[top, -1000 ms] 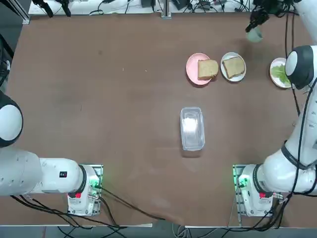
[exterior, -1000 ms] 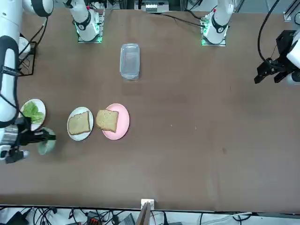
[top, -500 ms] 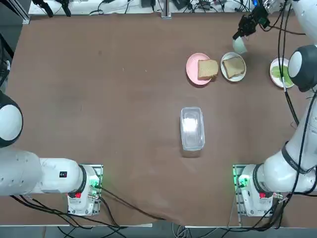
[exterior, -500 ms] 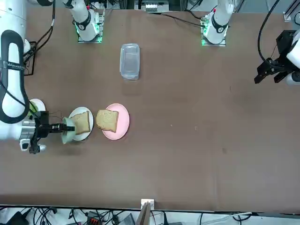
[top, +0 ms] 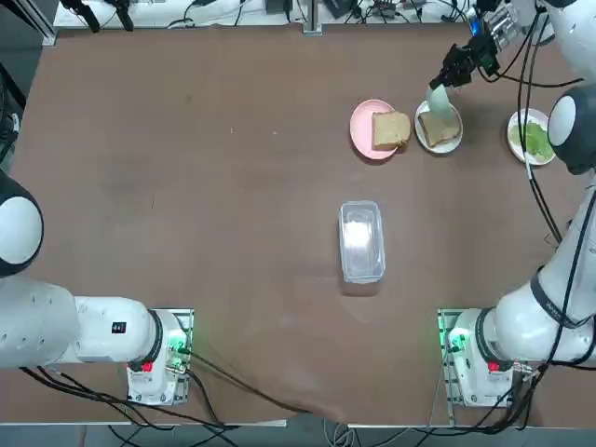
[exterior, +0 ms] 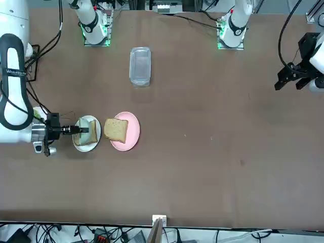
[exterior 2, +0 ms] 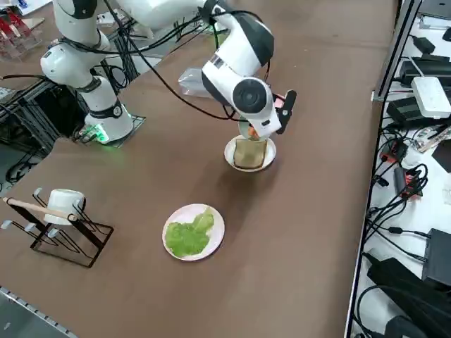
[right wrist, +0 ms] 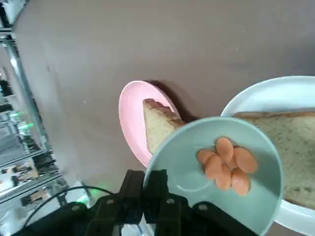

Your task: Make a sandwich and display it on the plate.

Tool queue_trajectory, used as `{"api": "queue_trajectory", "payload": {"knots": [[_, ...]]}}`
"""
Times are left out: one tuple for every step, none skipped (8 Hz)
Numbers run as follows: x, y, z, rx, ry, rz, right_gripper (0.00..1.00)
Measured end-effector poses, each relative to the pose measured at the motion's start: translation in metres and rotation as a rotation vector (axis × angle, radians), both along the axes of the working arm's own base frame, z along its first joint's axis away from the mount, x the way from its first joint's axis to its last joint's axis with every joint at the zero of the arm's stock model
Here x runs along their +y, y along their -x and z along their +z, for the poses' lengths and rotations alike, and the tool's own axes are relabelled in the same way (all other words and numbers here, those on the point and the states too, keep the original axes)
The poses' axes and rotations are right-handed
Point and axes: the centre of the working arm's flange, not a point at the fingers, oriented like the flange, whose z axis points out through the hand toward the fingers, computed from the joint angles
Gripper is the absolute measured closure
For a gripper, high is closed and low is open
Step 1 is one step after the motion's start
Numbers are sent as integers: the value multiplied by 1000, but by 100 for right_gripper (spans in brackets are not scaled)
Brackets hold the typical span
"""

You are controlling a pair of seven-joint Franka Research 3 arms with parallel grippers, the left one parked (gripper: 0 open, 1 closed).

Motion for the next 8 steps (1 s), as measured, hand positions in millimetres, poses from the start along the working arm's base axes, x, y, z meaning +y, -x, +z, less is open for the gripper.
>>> {"api": "queue_trajectory", "payload": {"knots": [[-9,7,-7,-8,-54,-5,97],[-20,13,-13,-18,-119,-13,97],[-33,19,-21,-38,-185,-18,97],[-46,24,-32,-59,-234,-22,97],[-55,28,-44,-78,-271,-22,97],[-60,31,-56,-96,-310,-22,97],[-63,34,-65,-115,-352,-26,97],[-70,36,-69,-132,-382,-34,97]]}}
